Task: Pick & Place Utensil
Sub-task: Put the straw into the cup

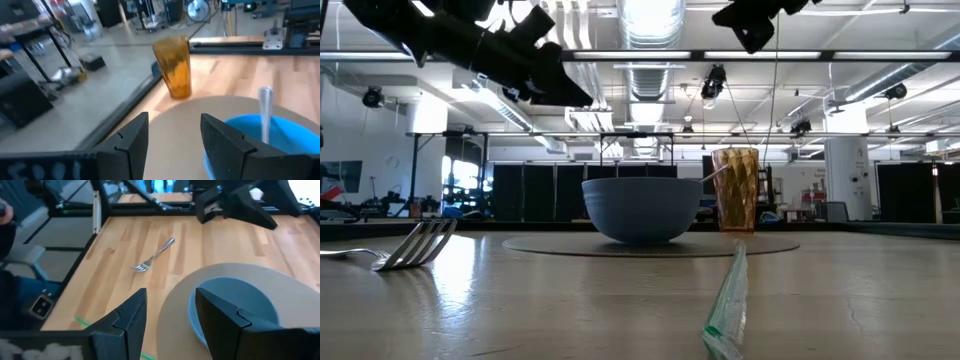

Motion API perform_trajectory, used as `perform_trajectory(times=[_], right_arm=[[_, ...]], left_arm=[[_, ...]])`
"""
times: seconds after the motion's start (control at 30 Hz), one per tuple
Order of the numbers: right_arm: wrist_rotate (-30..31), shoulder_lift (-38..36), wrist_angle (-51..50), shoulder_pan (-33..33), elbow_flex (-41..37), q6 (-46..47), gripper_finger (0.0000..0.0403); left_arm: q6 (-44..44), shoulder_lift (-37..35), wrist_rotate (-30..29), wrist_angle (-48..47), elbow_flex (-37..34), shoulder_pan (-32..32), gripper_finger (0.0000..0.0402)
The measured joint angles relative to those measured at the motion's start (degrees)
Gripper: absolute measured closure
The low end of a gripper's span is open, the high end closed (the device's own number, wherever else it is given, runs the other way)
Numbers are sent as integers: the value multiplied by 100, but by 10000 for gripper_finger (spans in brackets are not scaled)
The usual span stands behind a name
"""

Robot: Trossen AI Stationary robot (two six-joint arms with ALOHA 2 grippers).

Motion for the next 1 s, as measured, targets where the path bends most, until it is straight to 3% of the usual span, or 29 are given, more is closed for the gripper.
perform_trajectory(times=[0.43, 0.7, 1.0], right_arm=[[-1, 1113, -1573, 788, 1416, -619, 234], [-2, 2029, -2506, 992, 2253, -1381, 234], [0, 3074, -3533, 1075, 3068, -1939, 234]], left_arm=[[-892, -8, 996, -521, 0, -105, 227], [-960, -9, 1045, -1145, 0, -217, 227], [-1080, -20, 1043, -1224, 4, -216, 227]])
